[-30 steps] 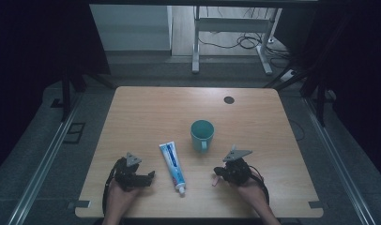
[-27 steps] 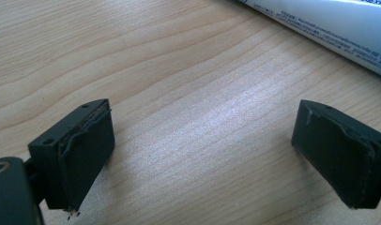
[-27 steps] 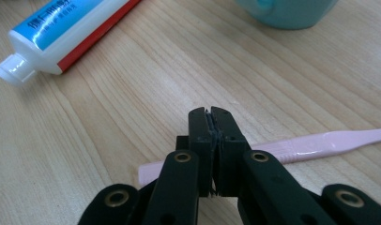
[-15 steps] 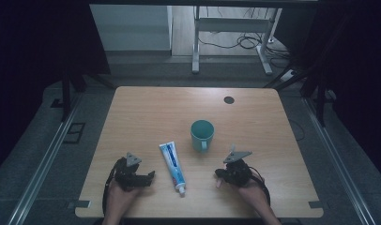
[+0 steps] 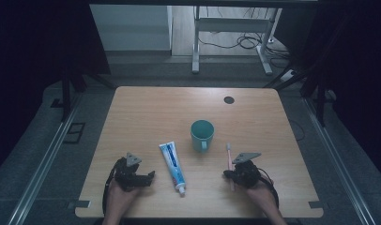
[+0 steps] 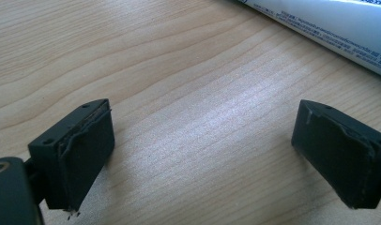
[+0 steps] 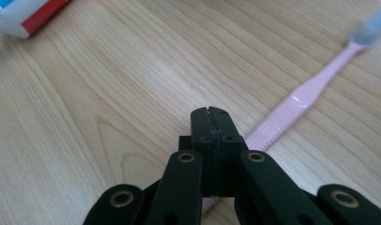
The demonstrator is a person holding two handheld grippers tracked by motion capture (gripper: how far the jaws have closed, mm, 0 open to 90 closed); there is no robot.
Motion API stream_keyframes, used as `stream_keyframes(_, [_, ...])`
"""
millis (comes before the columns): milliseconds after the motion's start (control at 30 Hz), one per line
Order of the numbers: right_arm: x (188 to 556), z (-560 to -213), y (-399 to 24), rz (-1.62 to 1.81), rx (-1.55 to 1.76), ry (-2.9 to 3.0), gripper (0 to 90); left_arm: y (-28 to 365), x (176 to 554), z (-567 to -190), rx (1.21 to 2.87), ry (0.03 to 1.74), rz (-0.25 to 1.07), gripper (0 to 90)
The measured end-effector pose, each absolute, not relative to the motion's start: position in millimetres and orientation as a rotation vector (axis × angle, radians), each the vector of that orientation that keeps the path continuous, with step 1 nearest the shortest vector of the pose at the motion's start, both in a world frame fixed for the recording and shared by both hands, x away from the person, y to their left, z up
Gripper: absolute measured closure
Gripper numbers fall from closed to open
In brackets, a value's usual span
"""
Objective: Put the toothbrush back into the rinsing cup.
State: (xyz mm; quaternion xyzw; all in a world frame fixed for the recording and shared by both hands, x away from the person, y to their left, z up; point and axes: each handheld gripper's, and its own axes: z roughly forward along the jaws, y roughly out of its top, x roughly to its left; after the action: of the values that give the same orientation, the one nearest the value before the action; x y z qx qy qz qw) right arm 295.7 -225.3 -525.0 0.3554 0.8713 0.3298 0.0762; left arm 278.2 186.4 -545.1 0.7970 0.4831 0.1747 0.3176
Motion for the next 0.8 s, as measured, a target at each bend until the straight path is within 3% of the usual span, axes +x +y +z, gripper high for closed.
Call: stream_keyframes(800, [296.7, -520.3, -270.2, 0.896, 1.175, 2.561, 89.2, 186.4, 278.2, -545.1, 2.097, 1.272, 0.46, 6.3])
